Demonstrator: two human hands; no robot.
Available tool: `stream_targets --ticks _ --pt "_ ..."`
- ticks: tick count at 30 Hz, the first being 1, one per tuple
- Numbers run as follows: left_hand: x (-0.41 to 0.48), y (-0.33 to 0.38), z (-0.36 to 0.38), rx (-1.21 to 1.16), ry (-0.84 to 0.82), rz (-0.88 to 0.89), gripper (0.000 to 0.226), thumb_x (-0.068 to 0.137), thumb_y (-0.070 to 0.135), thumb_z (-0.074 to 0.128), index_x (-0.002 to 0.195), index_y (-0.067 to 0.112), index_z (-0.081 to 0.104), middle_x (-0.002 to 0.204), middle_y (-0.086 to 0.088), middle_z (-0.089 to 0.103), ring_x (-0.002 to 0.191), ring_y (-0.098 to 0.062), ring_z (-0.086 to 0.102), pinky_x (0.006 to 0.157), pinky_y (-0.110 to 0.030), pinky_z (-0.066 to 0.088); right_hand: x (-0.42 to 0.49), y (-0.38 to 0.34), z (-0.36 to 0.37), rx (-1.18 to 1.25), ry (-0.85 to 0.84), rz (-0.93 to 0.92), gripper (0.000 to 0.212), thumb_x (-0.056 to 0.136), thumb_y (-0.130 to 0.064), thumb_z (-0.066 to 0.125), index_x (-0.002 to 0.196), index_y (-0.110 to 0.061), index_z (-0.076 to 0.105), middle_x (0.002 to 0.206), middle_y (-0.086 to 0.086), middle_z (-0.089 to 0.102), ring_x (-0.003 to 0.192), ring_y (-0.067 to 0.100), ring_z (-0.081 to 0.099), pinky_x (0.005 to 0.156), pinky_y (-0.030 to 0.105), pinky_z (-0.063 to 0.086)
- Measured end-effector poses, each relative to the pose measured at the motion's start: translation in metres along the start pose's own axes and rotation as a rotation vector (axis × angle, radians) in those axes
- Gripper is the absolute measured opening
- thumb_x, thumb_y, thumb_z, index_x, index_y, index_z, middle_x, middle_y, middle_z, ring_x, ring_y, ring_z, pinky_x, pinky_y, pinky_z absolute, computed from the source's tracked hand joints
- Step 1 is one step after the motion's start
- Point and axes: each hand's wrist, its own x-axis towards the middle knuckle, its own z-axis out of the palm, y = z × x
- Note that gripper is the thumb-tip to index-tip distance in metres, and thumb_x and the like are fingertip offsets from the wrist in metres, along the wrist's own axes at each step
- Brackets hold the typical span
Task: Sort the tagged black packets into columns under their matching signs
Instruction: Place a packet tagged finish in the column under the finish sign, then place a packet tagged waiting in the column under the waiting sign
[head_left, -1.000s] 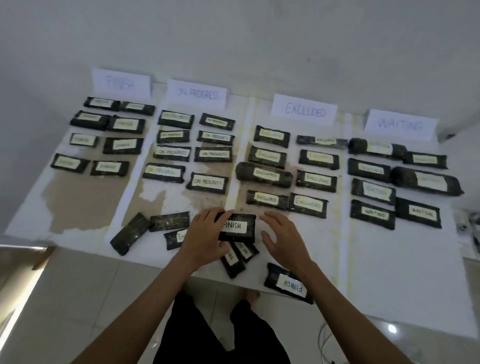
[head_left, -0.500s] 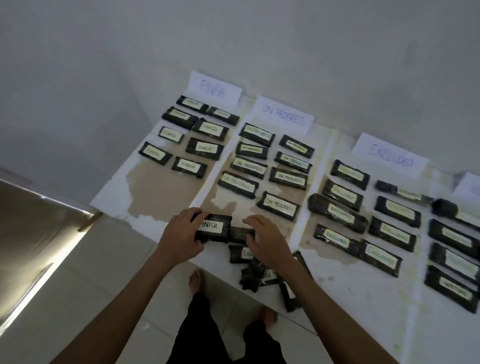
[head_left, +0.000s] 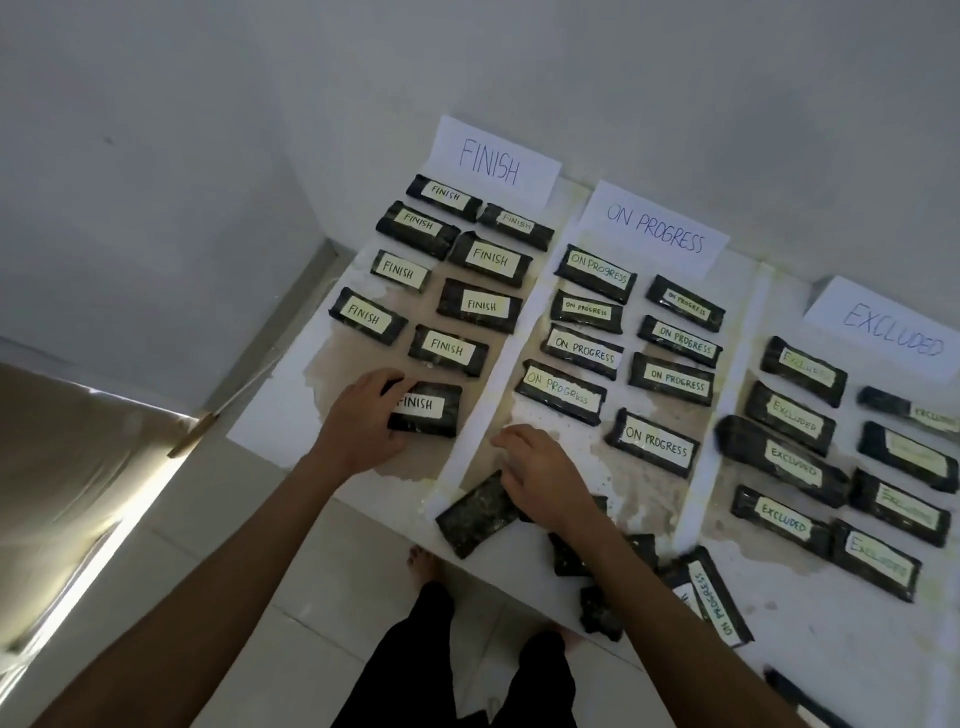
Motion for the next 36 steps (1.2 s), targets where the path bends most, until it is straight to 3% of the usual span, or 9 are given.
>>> stream_targets --ticks 10,13,16,21,25,28,30,33,36 --pt "0.030 -0.016 0.001 0.027 -0.049 0.088 0.077 0.060 0.014 0.073 0.132 0.008 0.046 0.128 -0.015 0.049 0.112 -0.033 0.049 0.089 -0.044 0.046 -0.006 0.003 0.010 -0.039 -0.013 0.011 0.037 0.074 -0.003 0.060 0.109 -0.008 0.064 0.111 0.013 0.063 0.094 0.031 0.059 0.079 0.040 0.052" --pt "0.030 -0.016 0.002 0.015 -0.069 0.077 0.077 0.061 0.013 0.073 0.133 0.009 0.044 0.130 -0.014 0.048 0.115 -0.032 0.047 0.091 -0.044 0.046 -0.013 0.004 0.008 -0.067 -0.060 -0.047 0.046 0.069 -0.021 0.068 0.114 -0.011 0.063 0.115 0.010 0.062 0.104 0.028 0.055 0.088 0.041 0.050" --pt "0.029 -0.014 0.000 0.010 -0.077 0.071 0.077 0.064 0.011 0.072 0.135 0.009 0.043 0.133 -0.014 0.046 0.119 -0.031 0.044 0.095 -0.046 0.044 -0.018 0.001 0.006 -0.145 -0.231 -0.117 0.067 0.061 -0.043 0.073 0.121 -0.017 0.057 0.124 0.007 0.056 0.117 0.026 0.045 0.099 0.039 0.037" --pt "0.019 -0.007 -0.002 -0.003 -0.055 0.071 0.071 0.065 0.003 0.070 0.132 0.007 0.046 0.134 -0.015 0.045 0.122 -0.033 0.043 0.097 -0.050 0.043 -0.024 -0.014 0.022 -0.412 -0.294 -0.242 0.058 0.058 -0.016 0.079 0.113 -0.020 0.060 0.113 0.003 0.060 0.106 0.027 0.047 0.087 0.038 0.049" --pt "-0.003 0.012 -0.004 -0.082 -0.013 0.035 0.063 0.067 0.003 0.069 0.127 0.006 0.050 0.131 -0.017 0.047 0.116 -0.033 0.047 0.096 -0.046 0.045 -0.021 -0.020 0.020 -0.451 -0.210 -0.258 0.043 0.063 -0.014 0.076 0.105 -0.019 0.065 0.105 0.003 0.065 0.099 0.026 0.057 0.081 0.034 0.050" --pt "-0.024 0.027 0.002 -0.212 -0.016 -0.021 0.052 0.073 0.003 0.066 0.123 0.005 0.054 0.125 -0.014 0.053 0.112 -0.029 0.048 0.098 -0.041 0.044 -0.015 -0.026 0.007 -0.260 -0.166 -0.164 0.027 0.074 -0.006 0.067 0.101 -0.012 0.067 0.098 0.008 0.068 0.088 0.027 0.061 0.077 0.034 0.049" --pt "-0.037 0.036 0.007 -0.257 -0.022 -0.032 0.041 0.078 0.003 0.064 0.118 0.005 0.058 0.119 -0.013 0.059 0.108 -0.027 0.053 0.094 -0.040 0.046 -0.011 -0.033 -0.007 0.013 -0.146 0.067 0.023 0.085 -0.008 0.059 0.107 -0.011 0.065 0.098 0.008 0.066 0.085 0.023 0.059 0.073 0.027 0.046" --pt "-0.053 0.056 0.006 -0.558 -0.070 -0.283 0.039 0.085 0.006 0.060 0.123 0.013 0.055 0.114 0.000 0.058 0.100 -0.016 0.056 0.083 -0.026 0.045 -0.008 -0.038 -0.019 0.394 -0.096 0.412 0.026 0.089 -0.015 0.060 0.115 -0.011 0.061 0.100 0.004 0.066 0.076 0.011 0.061 0.063 0.013 0.048" --pt "-0.056 0.070 0.009 -0.758 -0.139 -0.383 0.045 0.085 0.008 0.060 0.128 0.019 0.050 0.112 0.004 0.058 0.097 -0.009 0.057 0.076 -0.018 0.041 -0.006 -0.043 -0.023 0.667 -0.030 0.563 0.027 0.088 -0.013 0.063 0.115 -0.010 0.061 0.110 0.007 0.069 0.090 0.015 0.066 0.075 0.021 0.053"
